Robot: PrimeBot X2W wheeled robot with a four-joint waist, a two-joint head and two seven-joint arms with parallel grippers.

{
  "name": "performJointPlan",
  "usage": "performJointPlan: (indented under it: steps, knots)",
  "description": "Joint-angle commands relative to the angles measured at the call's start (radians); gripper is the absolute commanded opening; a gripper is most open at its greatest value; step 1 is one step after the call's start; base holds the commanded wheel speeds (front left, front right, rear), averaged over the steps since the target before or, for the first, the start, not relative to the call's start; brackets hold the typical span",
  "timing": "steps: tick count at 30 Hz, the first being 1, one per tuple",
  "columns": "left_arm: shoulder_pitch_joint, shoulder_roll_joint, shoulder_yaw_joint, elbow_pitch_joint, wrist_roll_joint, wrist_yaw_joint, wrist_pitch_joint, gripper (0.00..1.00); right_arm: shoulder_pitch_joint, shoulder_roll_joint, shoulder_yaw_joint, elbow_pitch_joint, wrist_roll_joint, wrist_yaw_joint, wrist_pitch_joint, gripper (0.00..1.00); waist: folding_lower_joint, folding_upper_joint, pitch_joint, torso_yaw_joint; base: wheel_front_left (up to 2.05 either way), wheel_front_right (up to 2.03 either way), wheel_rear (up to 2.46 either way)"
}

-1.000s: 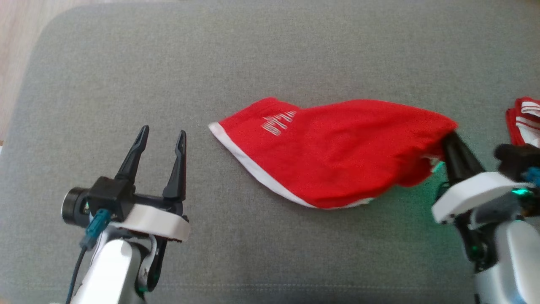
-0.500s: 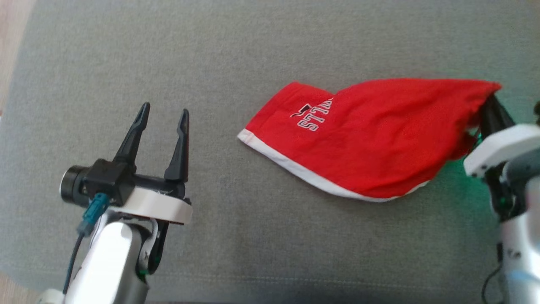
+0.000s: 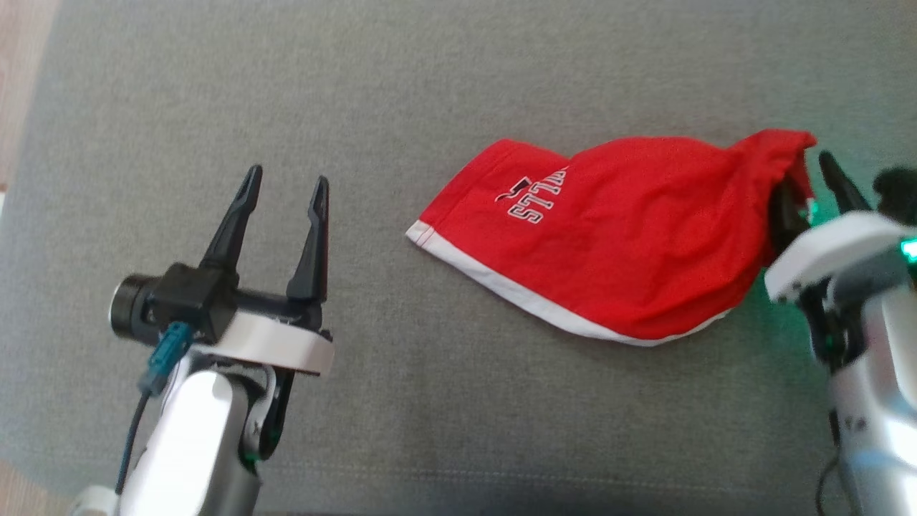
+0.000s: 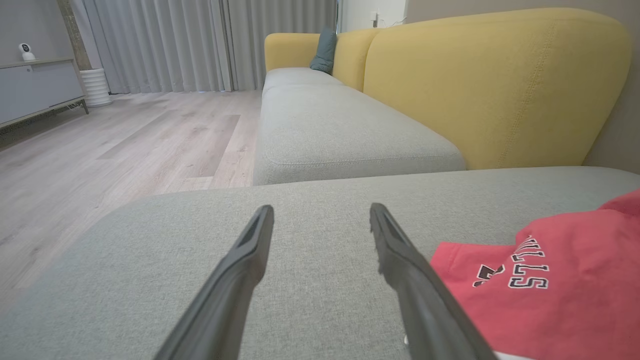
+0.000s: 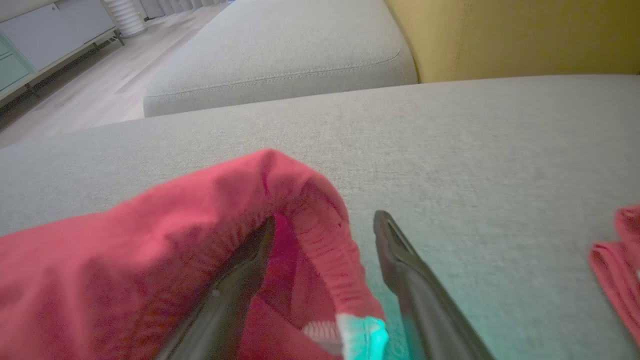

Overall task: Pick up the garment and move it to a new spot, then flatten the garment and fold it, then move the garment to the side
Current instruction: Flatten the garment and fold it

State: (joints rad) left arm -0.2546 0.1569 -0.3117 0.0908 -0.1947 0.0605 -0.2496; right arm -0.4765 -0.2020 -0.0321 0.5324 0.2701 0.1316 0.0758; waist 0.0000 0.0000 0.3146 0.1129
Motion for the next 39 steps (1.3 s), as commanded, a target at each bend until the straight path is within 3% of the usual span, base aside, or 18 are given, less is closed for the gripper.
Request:
performJointPlan:
  steps: [1, 10, 23, 39]
  knots:
    - [0.001, 0.016, 0.041, -0.028, 0.011, 0.000, -0.012, 1.00, 0.052, -0.020, 0.024, -0.049, -0.006, -0.001, -0.031, 1.00, 0.0000, 0.0000, -0.031, -0.019, 0.00, 0.00, 0.00]
    - [0.076, 0.026, 0.068, -0.025, 0.004, 0.010, -0.012, 1.00, 0.247, -0.031, -0.011, -0.222, -0.044, -0.001, -0.059, 1.00, 0.0000, 0.0000, -0.114, -0.062, 0.00, 0.00, 0.00]
    - [0.177, 0.041, 0.090, -0.028, -0.012, 0.035, -0.009, 1.00, 0.435, 0.089, 0.031, -0.642, -0.091, -0.001, 0.001, 1.00, 0.0000, 0.0000, -0.207, -0.107, 0.00, 0.00, 0.00]
    - [0.180, 0.058, 0.081, -0.048, -0.014, 0.046, 0.004, 1.00, 0.493, 0.128, 0.036, -0.712, -0.089, -0.001, 0.043, 1.00, 0.0000, 0.0000, -0.202, -0.111, 0.00, 0.00, 0.00]
